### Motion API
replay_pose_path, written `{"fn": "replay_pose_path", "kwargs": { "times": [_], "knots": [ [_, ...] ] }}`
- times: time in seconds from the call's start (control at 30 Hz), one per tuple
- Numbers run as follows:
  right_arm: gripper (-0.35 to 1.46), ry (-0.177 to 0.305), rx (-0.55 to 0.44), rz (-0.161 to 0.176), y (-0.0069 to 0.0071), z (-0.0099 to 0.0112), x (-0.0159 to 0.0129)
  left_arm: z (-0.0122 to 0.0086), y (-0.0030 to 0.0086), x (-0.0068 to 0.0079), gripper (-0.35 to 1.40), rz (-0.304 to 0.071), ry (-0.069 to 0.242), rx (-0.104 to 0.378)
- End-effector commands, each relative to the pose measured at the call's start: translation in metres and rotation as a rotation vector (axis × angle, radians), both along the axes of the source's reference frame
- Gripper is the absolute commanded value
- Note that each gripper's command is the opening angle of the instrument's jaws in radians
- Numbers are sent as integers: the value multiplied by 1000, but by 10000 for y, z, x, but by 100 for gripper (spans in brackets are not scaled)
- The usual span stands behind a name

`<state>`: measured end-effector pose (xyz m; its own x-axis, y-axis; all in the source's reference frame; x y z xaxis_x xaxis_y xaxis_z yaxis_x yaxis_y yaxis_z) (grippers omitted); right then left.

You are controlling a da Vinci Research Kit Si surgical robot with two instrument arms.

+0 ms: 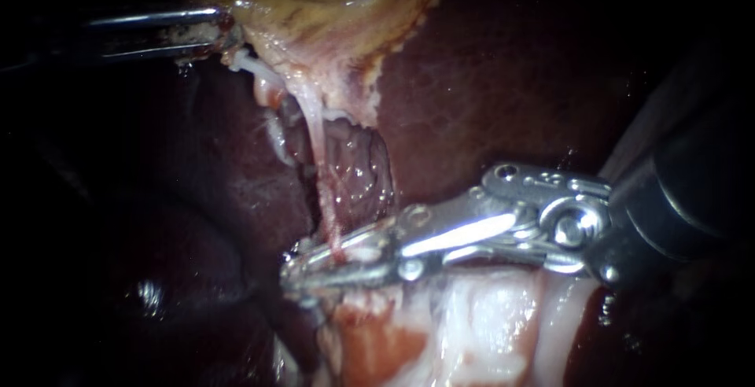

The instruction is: Clipping second clip right tube

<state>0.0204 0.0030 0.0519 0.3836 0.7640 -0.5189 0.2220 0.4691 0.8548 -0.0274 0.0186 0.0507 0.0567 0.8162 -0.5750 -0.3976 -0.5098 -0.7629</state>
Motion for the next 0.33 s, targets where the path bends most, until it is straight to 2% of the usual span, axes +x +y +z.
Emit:
{"fn": "replay_pose_path", "kwargs": {
  "times": [0.03, 0.33],
  "knots": [
    [-35, 0, -2, 1, -1, 1, 1, 0, 0, 0, -35, 1, -1, 0],
    [-35, 1, -2, -1, 1, 4, -1, 1, 0, -1, -35, 0, 0, 0]
  ]
}}
